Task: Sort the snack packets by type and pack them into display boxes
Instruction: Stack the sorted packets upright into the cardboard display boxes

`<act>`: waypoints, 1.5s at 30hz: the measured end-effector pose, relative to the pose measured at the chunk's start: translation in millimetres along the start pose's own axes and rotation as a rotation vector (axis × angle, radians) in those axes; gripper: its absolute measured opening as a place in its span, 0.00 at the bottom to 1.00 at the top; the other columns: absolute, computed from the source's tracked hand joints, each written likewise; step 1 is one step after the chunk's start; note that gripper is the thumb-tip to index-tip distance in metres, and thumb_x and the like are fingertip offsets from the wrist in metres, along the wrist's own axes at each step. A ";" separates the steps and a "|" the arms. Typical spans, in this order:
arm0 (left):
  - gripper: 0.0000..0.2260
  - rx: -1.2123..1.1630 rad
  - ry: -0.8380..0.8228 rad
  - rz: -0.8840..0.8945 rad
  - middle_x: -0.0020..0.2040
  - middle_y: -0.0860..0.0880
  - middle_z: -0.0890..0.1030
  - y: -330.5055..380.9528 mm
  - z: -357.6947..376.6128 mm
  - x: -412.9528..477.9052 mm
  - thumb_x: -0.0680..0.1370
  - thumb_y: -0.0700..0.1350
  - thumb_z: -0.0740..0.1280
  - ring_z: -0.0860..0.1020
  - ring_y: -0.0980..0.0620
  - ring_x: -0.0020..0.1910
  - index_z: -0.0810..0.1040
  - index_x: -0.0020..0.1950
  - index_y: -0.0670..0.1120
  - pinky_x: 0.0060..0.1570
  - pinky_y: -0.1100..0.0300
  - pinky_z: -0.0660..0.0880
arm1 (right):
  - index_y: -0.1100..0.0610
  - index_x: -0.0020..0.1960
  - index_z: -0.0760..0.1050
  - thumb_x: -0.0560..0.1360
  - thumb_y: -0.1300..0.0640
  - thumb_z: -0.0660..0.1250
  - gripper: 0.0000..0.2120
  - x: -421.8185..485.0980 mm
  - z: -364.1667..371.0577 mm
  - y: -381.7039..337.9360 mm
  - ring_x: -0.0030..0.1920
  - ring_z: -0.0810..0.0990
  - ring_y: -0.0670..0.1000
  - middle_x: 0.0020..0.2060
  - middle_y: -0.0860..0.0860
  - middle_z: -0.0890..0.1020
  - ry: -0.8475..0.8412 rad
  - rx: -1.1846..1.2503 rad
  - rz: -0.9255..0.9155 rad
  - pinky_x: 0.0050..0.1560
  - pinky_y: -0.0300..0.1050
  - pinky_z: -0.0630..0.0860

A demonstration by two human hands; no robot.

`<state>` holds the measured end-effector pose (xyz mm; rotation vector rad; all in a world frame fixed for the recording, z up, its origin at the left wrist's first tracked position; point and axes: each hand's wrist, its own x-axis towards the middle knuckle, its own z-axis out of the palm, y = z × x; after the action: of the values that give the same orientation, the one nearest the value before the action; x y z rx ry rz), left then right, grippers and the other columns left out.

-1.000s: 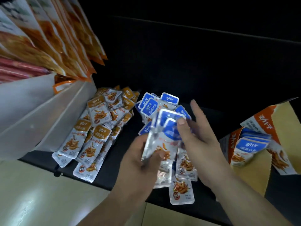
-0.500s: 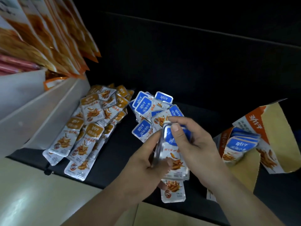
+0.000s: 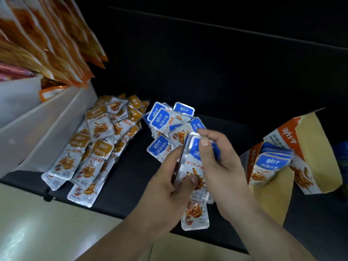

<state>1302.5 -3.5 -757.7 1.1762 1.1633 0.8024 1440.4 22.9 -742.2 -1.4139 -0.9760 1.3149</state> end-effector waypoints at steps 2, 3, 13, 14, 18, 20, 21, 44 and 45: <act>0.25 0.010 0.002 0.016 0.59 0.59 0.84 2.9 -2.5 2.9 0.84 0.41 0.66 0.84 0.56 0.56 0.66 0.74 0.66 0.45 0.60 0.82 | 0.36 0.61 0.75 0.84 0.50 0.62 0.10 0.0 -2.9 -3.3 0.48 0.87 0.44 0.51 0.45 0.85 -0.055 -0.060 0.008 0.42 0.40 0.84; 0.25 0.015 -0.001 0.024 0.59 0.59 0.84 4.3 -2.8 4.3 0.84 0.41 0.66 0.84 0.55 0.55 0.66 0.74 0.66 0.44 0.58 0.83 | 0.34 0.62 0.74 0.84 0.50 0.62 0.12 1.2 -6.5 -6.4 0.49 0.87 0.46 0.50 0.45 0.85 -0.093 -0.109 0.007 0.44 0.44 0.85; 0.18 0.011 -0.131 0.049 0.57 0.55 0.86 28.6 33.4 13.4 0.82 0.44 0.70 0.84 0.55 0.58 0.70 0.67 0.61 0.58 0.50 0.82 | 0.30 0.72 0.66 0.80 0.57 0.71 0.30 -10.9 -98.5 -50.8 0.62 0.82 0.47 0.61 0.40 0.81 -0.327 -0.405 -0.074 0.61 0.54 0.81; 0.17 0.024 -0.136 0.060 0.57 0.55 0.86 30.9 40.1 15.4 0.82 0.45 0.71 0.84 0.55 0.57 0.71 0.66 0.61 0.58 0.50 0.82 | 0.30 0.73 0.66 0.79 0.58 0.72 0.32 -13.0 -109.1 -54.7 0.63 0.82 0.46 0.62 0.40 0.81 -0.340 -0.430 -0.069 0.61 0.53 0.81; 0.17 0.053 -0.148 0.095 0.54 0.57 0.84 42.0 72.4 23.6 0.80 0.43 0.73 0.84 0.59 0.53 0.73 0.63 0.59 0.52 0.61 0.81 | 0.36 0.71 0.71 0.76 0.63 0.75 0.33 -22.7 -145.3 -69.8 0.62 0.82 0.47 0.61 0.42 0.81 -0.254 -0.482 -0.105 0.59 0.53 0.82; 0.20 0.127 -0.164 0.109 0.54 0.58 0.84 42.9 89.0 29.7 0.79 0.44 0.74 0.83 0.61 0.54 0.73 0.66 0.59 0.52 0.62 0.81 | 0.38 0.69 0.73 0.73 0.66 0.76 0.33 -26.7 -161.6 -71.5 0.59 0.84 0.47 0.59 0.43 0.83 -0.205 -0.486 -0.123 0.56 0.52 0.84; 0.22 0.194 -0.168 0.129 0.56 0.58 0.83 41.0 96.0 33.0 0.78 0.45 0.75 0.82 0.61 0.55 0.73 0.68 0.61 0.53 0.60 0.82 | 0.39 0.68 0.74 0.72 0.67 0.77 0.33 -29.0 -168.6 -70.4 0.56 0.84 0.47 0.57 0.44 0.83 -0.181 -0.477 -0.123 0.54 0.50 0.84; 0.28 0.492 0.012 0.068 0.60 0.60 0.76 -36.3 113.8 46.6 0.78 0.40 0.70 0.79 0.58 0.53 0.71 0.72 0.67 0.53 0.55 0.81 | 0.48 0.73 0.70 0.66 0.57 0.82 0.39 -16.0 -175.0 53.0 0.65 0.72 0.58 0.64 0.53 0.74 0.284 -1.232 -0.515 0.59 0.59 0.70; 0.29 0.493 0.017 0.069 0.60 0.60 0.76 -37.2 113.0 47.2 0.78 0.40 0.70 0.79 0.57 0.53 0.71 0.72 0.67 0.53 0.55 0.81 | 0.47 0.76 0.67 0.67 0.56 0.81 0.41 -16.6 -174.1 52.8 0.66 0.71 0.59 0.66 0.55 0.72 0.298 -1.246 -0.512 0.59 0.61 0.70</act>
<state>1419.8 1.3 -808.4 1.6221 1.3862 0.5904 1609.1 -25.9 -792.3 -1.9295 -1.9088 -0.0150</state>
